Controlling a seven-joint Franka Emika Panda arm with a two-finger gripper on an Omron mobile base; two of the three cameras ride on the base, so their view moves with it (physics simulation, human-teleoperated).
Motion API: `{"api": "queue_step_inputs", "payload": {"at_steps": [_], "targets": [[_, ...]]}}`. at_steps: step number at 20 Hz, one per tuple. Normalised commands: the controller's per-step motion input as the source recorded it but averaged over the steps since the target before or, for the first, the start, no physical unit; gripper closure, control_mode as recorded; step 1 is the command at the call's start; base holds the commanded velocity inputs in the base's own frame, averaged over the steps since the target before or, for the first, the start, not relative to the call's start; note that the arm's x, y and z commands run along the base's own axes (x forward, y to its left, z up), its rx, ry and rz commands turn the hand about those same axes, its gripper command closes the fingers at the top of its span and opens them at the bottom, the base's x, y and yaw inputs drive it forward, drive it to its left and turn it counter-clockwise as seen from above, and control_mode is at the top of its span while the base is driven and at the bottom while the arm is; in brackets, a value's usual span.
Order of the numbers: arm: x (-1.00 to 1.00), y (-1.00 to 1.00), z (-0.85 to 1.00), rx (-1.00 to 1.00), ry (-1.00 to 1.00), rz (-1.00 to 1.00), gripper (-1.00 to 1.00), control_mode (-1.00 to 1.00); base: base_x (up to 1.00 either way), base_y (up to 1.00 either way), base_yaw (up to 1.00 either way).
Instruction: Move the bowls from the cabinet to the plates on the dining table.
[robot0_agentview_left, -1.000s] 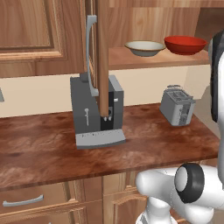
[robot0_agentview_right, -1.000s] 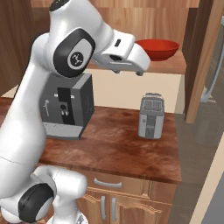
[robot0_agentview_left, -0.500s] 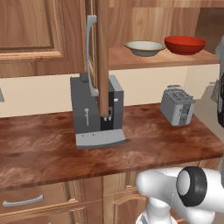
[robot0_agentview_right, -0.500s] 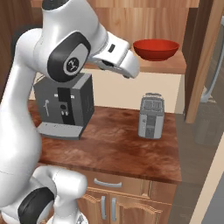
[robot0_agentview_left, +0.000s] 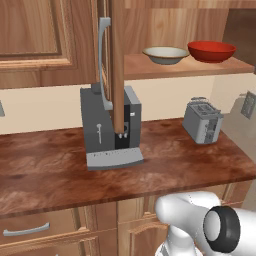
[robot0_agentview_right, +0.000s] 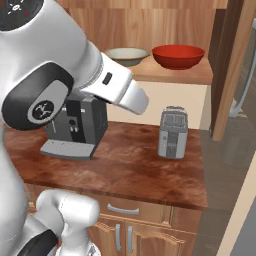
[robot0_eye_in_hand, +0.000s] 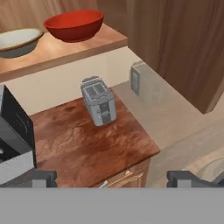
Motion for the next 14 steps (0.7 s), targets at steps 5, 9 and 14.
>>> {"api": "queue_step_inputs", "payload": {"at_steps": [5,9,14], "targets": [[-0.32,0.58,0.0,-0.01,0.07,0.1,-1.0,-1.0,0.0,0.0,0.0],[0.19,0.58,-0.08,0.0,0.22,0.08,-1.0,-1.0,0.0,0.0,0.0],[0.52,0.4,-0.2,0.0,0.12,0.11,-1.0,-1.0,0.0,0.0,0.0]]}}
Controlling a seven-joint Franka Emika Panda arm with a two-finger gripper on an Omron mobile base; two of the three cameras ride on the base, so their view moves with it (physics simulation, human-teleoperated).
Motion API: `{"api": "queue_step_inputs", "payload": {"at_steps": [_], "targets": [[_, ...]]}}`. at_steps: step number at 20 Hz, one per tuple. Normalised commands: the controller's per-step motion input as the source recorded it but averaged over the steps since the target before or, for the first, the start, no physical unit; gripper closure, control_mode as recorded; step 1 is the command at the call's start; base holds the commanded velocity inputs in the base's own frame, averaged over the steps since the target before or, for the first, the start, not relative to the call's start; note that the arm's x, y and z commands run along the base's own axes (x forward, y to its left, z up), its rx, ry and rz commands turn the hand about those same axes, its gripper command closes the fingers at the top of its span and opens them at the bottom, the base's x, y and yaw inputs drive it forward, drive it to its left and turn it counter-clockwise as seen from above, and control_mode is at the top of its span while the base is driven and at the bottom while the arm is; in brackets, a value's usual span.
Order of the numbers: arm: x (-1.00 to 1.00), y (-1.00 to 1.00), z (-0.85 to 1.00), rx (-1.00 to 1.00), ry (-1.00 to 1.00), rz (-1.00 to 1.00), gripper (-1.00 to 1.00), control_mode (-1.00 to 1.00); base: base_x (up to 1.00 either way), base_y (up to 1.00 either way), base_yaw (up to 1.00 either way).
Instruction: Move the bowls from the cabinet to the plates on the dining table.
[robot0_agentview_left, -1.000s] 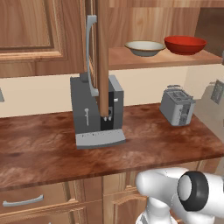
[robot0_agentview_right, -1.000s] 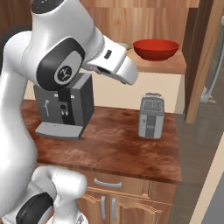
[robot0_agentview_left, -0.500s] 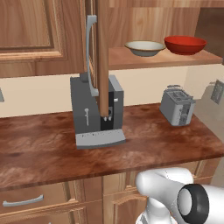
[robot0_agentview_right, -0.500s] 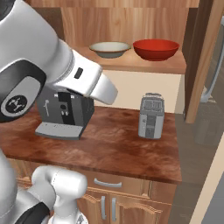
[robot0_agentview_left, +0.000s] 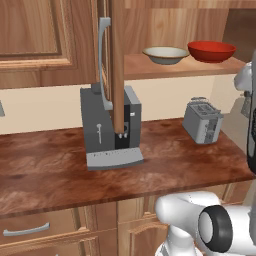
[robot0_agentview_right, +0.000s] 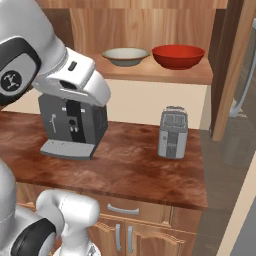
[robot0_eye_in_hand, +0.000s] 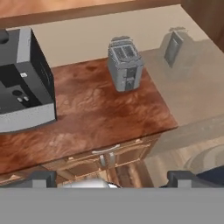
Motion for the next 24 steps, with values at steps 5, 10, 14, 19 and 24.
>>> {"api": "queue_step_inputs", "payload": {"at_steps": [5,10,14,19,24], "targets": [[0.67,0.1,-0.11,0.02,-0.01,0.04,-1.0,-1.0,0.0,0.0,0.0],[0.46,0.05,-0.04,0.09,-0.09,0.01,-1.0,-1.0,0.0,0.0,0.0],[0.31,0.11,-0.04,0.11,-0.21,0.01,-1.0,-1.0,0.0,0.0,0.0],[0.11,0.01,0.0,0.09,-0.22,0.0,-1.0,-1.0,0.0,0.0,0.0],[0.01,0.0,0.0,0.05,-0.22,0.0,-1.0,-1.0,0.0,0.0,0.0]]}}
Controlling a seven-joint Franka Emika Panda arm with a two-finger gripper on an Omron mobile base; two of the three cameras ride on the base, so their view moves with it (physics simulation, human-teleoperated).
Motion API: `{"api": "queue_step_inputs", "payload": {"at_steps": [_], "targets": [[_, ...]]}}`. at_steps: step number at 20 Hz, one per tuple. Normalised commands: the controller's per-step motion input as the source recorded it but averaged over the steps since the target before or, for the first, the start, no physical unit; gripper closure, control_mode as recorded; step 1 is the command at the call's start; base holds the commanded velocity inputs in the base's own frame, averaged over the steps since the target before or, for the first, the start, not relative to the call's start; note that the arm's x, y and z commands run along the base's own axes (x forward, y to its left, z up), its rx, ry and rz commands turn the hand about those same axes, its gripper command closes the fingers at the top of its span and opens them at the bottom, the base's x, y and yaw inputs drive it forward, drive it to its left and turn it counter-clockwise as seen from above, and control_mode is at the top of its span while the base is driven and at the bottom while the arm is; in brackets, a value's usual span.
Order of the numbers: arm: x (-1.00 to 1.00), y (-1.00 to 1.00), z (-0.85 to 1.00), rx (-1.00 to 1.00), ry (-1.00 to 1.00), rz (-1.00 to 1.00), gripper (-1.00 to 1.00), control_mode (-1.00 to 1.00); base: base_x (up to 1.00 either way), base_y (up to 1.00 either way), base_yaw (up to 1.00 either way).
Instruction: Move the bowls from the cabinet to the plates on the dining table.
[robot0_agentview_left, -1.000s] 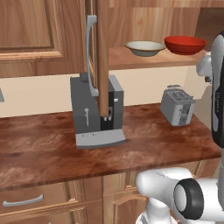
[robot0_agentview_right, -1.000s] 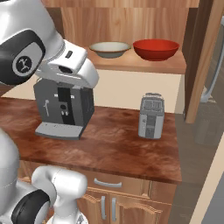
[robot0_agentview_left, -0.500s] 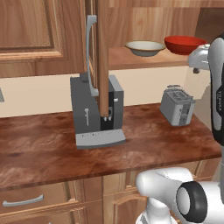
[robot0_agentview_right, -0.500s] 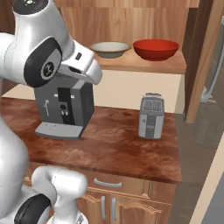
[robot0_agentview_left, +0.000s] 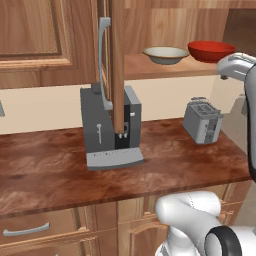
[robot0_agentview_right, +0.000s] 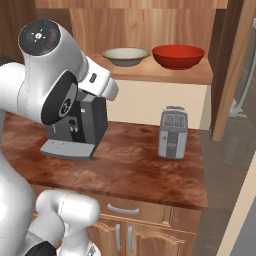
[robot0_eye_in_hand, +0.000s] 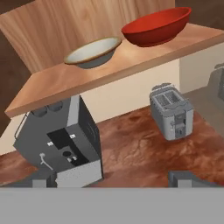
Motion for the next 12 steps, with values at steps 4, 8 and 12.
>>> {"api": "queue_step_inputs", "payload": {"at_steps": [4,8,12], "targets": [[0.0,0.0,0.29,0.0,-0.04,0.0,-1.0,-1.0,0.0,0.0,0.0],[0.0,-0.02,0.5,0.0,0.0,0.0,-1.0,-1.0,0.0,0.0,0.0],[0.09,-0.05,0.28,0.02,0.03,0.0,-1.0,-1.0,0.0,0.0,0.0]]}}
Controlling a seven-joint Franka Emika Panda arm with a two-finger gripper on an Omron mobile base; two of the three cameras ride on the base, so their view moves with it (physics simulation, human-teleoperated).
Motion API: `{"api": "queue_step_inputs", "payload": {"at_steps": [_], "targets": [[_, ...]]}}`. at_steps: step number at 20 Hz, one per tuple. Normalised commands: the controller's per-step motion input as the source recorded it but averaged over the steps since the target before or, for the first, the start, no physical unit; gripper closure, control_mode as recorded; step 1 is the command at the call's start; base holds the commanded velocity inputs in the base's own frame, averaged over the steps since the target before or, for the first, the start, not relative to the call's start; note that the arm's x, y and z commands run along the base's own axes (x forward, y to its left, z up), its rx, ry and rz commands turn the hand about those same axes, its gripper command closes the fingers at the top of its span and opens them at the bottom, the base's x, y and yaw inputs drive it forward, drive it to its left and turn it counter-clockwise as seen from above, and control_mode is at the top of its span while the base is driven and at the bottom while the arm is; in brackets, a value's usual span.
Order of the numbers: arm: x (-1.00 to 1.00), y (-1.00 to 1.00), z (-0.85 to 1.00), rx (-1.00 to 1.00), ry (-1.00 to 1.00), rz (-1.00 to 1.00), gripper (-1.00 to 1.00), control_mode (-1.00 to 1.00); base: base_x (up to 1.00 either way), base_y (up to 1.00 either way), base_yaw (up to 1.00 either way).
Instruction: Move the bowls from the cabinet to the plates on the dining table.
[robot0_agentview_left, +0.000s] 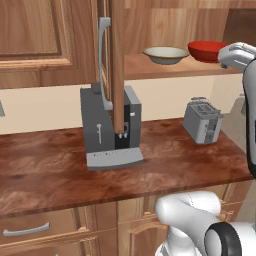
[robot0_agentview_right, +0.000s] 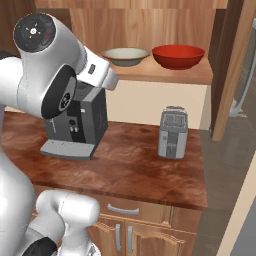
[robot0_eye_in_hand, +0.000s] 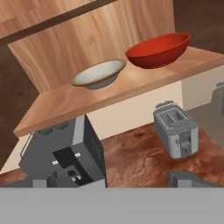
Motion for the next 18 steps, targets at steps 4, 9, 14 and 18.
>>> {"api": "queue_step_inputs", "payload": {"at_steps": [4,9,14,18], "targets": [[0.27,-0.01,0.05,0.06,0.0,0.0,-1.0,-1.0,0.0,0.0,0.0],[0.32,0.02,-0.18,0.19,0.0,-0.01,-1.0,-1.0,0.0,0.0,0.0],[0.4,0.15,-0.29,0.21,0.0,0.0,-1.0,-1.0,0.0,0.0,0.0],[0.18,0.39,0.06,0.02,0.0,-0.04,-1.0,-1.0,0.0,0.0,0.0]]}}
